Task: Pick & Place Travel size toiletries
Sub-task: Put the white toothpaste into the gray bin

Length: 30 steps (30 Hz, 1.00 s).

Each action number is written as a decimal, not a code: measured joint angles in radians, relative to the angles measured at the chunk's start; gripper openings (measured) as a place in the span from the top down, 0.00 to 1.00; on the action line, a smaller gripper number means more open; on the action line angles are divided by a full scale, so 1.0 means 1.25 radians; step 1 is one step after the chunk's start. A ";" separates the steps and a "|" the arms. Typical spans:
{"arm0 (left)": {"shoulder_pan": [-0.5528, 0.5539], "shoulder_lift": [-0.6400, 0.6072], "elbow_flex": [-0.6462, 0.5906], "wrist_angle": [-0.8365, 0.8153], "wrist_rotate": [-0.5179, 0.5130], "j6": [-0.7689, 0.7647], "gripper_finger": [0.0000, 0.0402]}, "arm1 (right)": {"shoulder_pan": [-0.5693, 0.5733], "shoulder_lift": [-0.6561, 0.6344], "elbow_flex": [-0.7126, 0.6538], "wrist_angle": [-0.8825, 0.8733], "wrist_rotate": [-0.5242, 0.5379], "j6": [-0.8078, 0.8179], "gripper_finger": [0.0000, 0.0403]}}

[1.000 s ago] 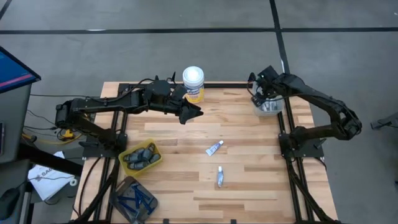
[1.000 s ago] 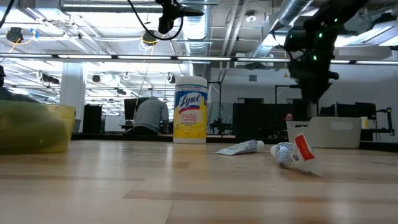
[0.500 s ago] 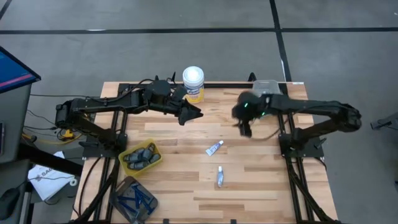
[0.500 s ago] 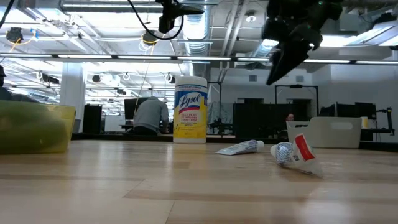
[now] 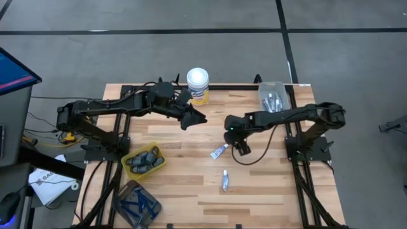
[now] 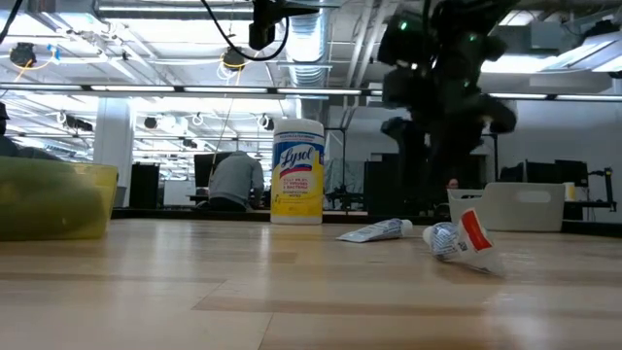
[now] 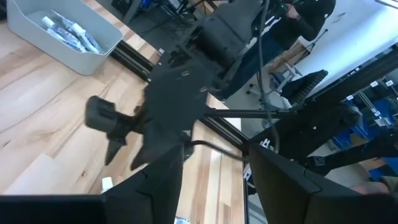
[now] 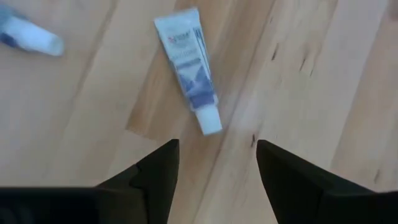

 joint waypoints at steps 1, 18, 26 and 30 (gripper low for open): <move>0.000 0.000 0.000 -0.001 0.000 0.000 0.55 | -0.001 0.012 0.000 0.003 0.000 -0.005 0.49; 0.000 0.000 0.000 -0.001 0.012 0.000 0.55 | -0.001 0.170 0.002 0.111 -0.002 -0.007 0.50; 0.000 0.000 0.000 -0.001 0.012 0.000 0.55 | -0.004 0.168 0.000 0.136 0.004 -0.007 0.62; 0.000 0.000 0.000 -0.001 0.012 0.000 0.55 | -0.008 0.171 0.000 0.126 0.001 -0.004 0.74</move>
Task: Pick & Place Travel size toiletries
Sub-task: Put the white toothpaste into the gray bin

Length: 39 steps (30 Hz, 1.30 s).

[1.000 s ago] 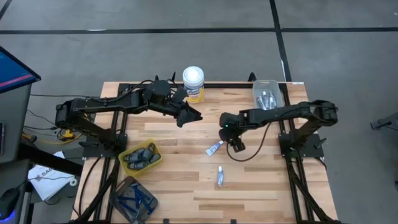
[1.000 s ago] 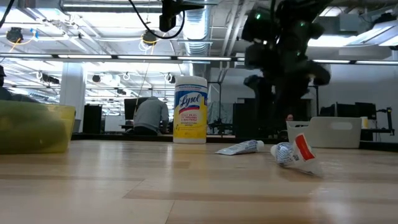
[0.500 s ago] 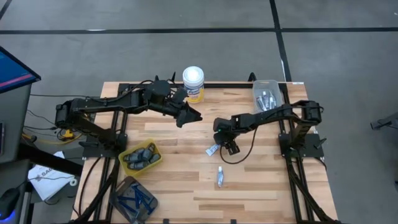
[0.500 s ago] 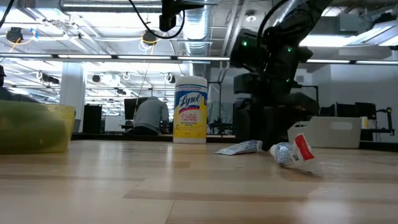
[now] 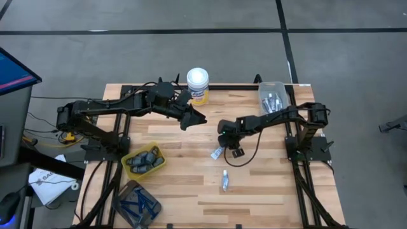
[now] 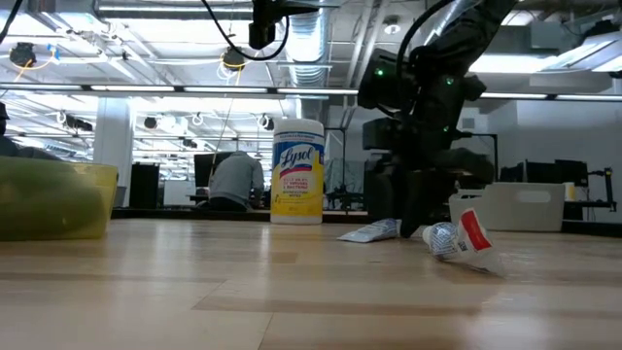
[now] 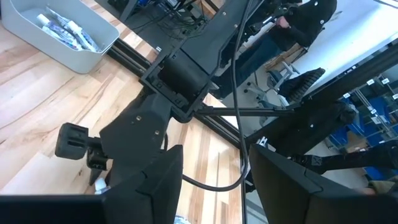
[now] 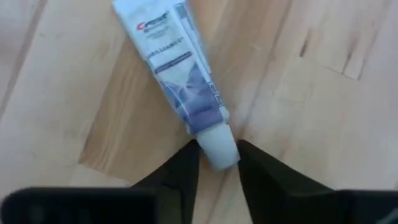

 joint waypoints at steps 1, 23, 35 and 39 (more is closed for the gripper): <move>0.000 0.000 0.000 0.000 0.000 0.000 0.55 | 0.000 0.000 0.000 -0.002 0.001 -0.001 0.77; 0.010 -0.030 0.000 -0.001 0.000 0.000 0.55 | -0.024 -0.068 -0.001 -0.008 0.004 0.056 0.90; 0.026 -0.166 -0.001 0.000 -0.071 0.025 0.55 | -0.157 -0.310 -0.001 -0.053 0.047 0.136 0.88; 0.026 -0.197 -0.001 -0.001 -0.075 0.026 0.55 | -0.221 -0.389 -0.001 -0.101 0.094 0.162 0.88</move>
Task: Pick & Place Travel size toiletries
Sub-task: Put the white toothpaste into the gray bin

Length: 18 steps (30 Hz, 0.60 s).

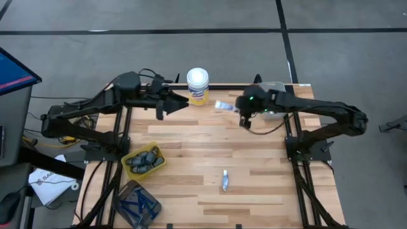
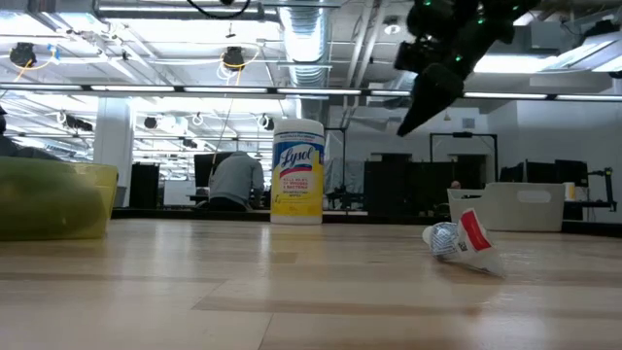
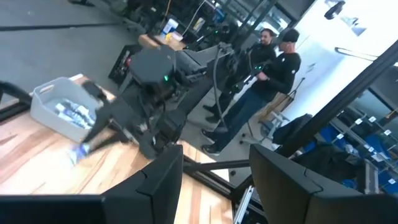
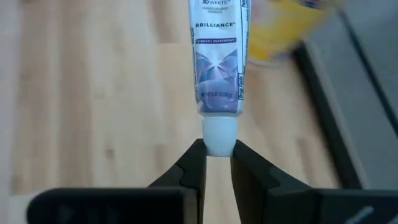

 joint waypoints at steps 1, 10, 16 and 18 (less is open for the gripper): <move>0.000 -0.007 0.000 -0.001 0.000 0.000 0.55 | -0.017 -0.019 0.000 -0.014 0.011 0.007 0.88; 0.000 -0.023 0.000 -0.001 0.000 0.002 0.55 | -0.160 -0.137 0.000 -0.072 0.108 0.069 0.88; 0.000 -0.023 0.000 -0.001 0.000 0.002 0.55 | -0.248 -0.174 0.001 -0.101 0.181 0.131 0.88; 0.000 -0.023 0.000 -0.001 0.000 0.003 0.55 | -0.275 -0.174 0.001 -0.119 0.210 0.151 0.88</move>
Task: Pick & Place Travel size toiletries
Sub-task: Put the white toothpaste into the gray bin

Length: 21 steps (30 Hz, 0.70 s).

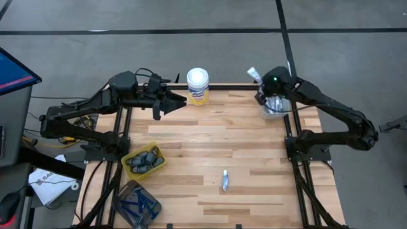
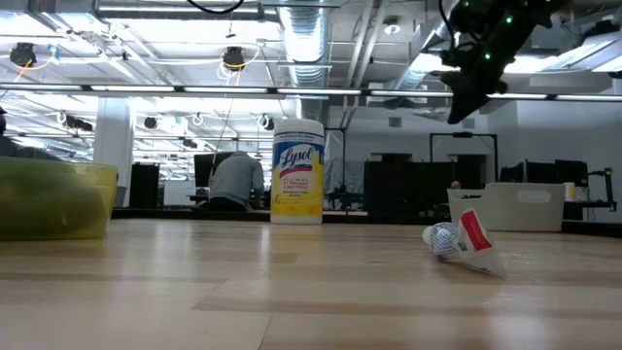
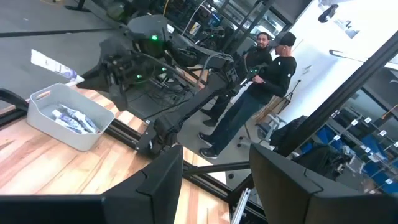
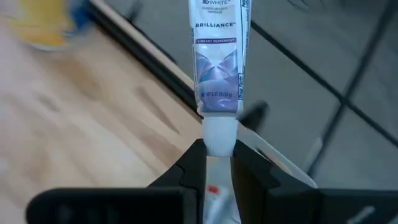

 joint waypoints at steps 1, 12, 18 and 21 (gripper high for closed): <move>0.000 0.000 0.000 0.000 0.000 0.007 0.55 | -0.012 0.002 0.000 -0.010 0.014 0.011 0.88; 0.000 0.000 0.000 -0.001 0.000 0.034 0.55 | -0.121 0.014 0.000 -0.121 0.118 0.114 0.88; 0.000 0.000 0.000 -0.001 0.000 0.056 0.55 | -0.130 0.014 0.000 -0.146 0.111 0.098 0.88; 0.000 0.001 0.000 -0.001 0.000 0.056 0.55 | -0.122 0.021 0.000 -0.156 0.112 0.116 0.88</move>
